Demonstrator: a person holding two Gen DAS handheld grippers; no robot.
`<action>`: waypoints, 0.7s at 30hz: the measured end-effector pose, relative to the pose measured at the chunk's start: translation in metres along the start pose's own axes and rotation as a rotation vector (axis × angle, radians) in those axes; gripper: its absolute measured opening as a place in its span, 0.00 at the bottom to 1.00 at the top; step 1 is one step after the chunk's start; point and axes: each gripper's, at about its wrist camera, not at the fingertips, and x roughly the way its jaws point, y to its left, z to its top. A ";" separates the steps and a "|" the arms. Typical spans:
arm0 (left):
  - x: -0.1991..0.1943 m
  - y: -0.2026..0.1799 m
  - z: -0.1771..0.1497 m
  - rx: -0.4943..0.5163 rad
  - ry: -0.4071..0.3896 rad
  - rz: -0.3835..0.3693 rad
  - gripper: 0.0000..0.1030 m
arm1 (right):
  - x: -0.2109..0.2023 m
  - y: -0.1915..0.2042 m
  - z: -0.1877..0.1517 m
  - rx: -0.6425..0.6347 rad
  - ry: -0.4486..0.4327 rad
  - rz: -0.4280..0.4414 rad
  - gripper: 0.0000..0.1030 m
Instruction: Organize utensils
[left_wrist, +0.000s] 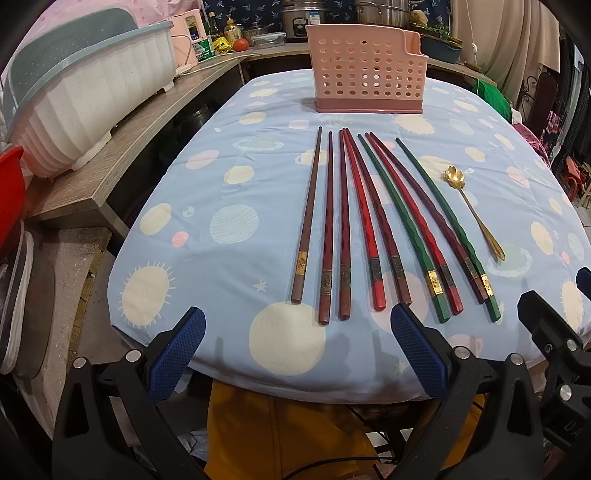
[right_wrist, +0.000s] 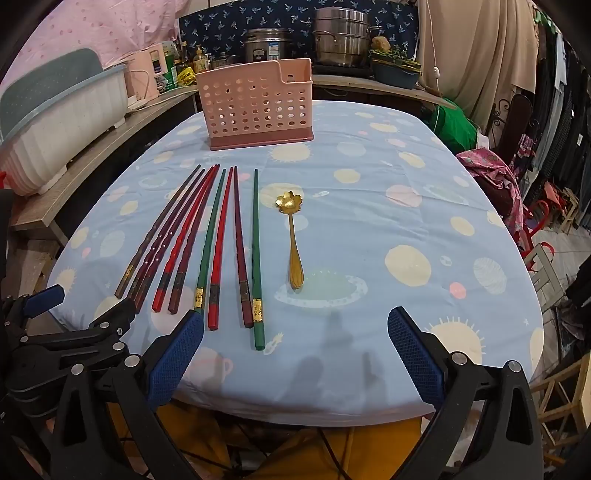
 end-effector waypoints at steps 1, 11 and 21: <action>-0.003 0.002 0.001 0.001 0.000 0.000 0.93 | 0.000 0.000 0.000 0.000 0.000 0.000 0.93; -0.003 0.001 0.002 0.003 0.001 -0.002 0.93 | -0.001 0.000 0.000 0.000 -0.001 0.001 0.93; -0.004 0.002 0.003 0.004 -0.001 -0.003 0.93 | -0.001 0.000 0.000 0.000 -0.002 0.001 0.93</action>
